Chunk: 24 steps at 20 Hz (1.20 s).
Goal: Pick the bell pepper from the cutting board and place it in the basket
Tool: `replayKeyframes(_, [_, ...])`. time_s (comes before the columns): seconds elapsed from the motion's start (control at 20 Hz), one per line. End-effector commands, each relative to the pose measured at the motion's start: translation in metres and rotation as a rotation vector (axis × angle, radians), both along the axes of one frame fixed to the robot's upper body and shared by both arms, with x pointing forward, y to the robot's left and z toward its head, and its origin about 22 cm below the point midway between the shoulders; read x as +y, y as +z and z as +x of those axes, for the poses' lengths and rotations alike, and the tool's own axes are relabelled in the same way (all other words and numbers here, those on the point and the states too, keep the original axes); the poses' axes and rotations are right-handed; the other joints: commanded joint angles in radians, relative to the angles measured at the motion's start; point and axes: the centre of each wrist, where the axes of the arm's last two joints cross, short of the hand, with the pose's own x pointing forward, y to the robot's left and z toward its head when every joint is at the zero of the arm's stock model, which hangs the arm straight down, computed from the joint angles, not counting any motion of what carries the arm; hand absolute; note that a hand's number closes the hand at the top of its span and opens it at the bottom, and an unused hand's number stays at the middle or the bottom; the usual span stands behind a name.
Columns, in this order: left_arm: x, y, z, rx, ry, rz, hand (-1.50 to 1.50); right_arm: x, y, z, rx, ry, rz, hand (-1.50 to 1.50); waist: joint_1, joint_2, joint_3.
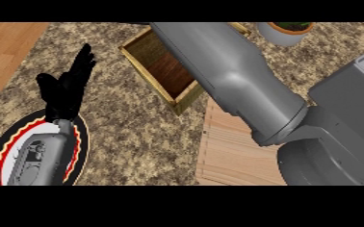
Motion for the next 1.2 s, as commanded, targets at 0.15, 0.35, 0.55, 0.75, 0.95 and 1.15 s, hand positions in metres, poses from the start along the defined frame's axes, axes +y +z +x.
replayKeyframes(0.15, [0.001, 0.004, 0.002, 0.007, 0.018, -0.010, 0.00, -0.005, 0.004, 0.006, 0.105, -0.083, -0.030, 1.50, -0.006, 0.007, 0.001])
replayKeyframes(0.35, [0.011, 0.010, 0.003, 0.008, 0.022, -0.006, 0.00, -0.011, -0.007, 0.010, 0.287, -0.135, -0.026, 1.50, -0.006, 0.003, 0.001])
replayKeyframes(0.55, [0.008, 0.001, 0.002, 0.003, 0.009, -0.019, 0.00, -0.018, -0.015, 0.014, 0.352, -0.134, 0.008, 1.50, -0.011, 0.007, 0.001])
replayKeyframes(0.75, [0.007, 0.005, 0.000, -0.011, 0.021, -0.003, 0.00, -0.021, -0.026, 0.014, 0.339, -0.118, 0.015, 1.50, -0.030, 0.000, 0.002])
replayKeyframes(0.95, [0.014, -0.003, 0.002, 0.006, 0.022, 0.000, 0.00, -0.016, -0.016, 0.012, 0.323, -0.113, -0.011, 1.50, -0.032, 0.002, 0.002])
replayKeyframes(1.15, [0.023, -0.001, -0.012, 0.000, 0.009, 0.003, 0.00, -0.025, -0.033, 0.017, 0.352, -0.137, -0.025, 1.50, -0.008, 0.003, 0.002])
